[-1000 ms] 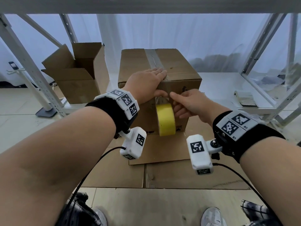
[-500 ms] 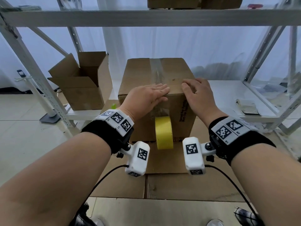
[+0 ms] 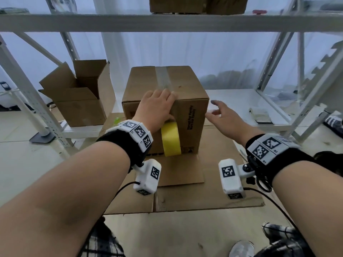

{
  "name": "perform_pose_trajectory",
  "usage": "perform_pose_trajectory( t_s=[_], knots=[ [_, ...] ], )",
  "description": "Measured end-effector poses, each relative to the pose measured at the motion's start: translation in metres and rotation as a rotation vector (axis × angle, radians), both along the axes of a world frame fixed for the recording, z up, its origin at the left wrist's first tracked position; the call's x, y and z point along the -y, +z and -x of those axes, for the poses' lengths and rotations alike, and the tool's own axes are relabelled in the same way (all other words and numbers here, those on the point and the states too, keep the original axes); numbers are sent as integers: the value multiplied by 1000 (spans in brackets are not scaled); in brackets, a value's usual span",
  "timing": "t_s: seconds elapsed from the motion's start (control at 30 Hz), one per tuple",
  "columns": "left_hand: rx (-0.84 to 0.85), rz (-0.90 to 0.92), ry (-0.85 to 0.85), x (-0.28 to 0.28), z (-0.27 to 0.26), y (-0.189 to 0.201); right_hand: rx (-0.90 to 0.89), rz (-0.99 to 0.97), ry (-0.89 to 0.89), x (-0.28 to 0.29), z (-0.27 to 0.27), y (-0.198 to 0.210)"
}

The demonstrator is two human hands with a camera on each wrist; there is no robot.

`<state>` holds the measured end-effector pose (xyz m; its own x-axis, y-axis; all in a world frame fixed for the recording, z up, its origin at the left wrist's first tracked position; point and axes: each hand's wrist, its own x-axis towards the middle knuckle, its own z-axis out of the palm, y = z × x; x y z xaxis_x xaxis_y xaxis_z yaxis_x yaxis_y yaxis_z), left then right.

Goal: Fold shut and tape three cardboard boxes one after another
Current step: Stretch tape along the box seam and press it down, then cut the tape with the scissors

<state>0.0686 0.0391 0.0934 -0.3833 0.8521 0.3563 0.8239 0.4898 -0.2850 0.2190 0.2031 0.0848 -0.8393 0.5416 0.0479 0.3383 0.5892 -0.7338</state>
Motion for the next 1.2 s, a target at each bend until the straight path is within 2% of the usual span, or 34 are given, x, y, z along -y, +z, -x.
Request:
perform_pose_trajectory(
  t_s=[0.13,0.27,0.43,0.77,0.93,1.1,1.2],
  knots=[
    [17,-1,51,-18,-20,17,264,-93,-25,-18,-36,-17],
    [58,-60,-2,-37,-50,13,359,-101,-111,-39,-67,-25],
    [57,10,-179,-74,-88,-12,491,-164,-146,-62,-96,-39],
    [293,242,-128,-117,-99,-83,775,-304,-153,-92,-125,-103],
    [424,324,-72,-126,-105,-102,781,-300,-158,-92,-126,-124],
    [488,319,-73,-128,-107,-110,757,-283,-285,-86,-121,-143],
    [525,317,-70,-125,-106,-113,766,-313,-288,-86,-117,-145]
  ],
)
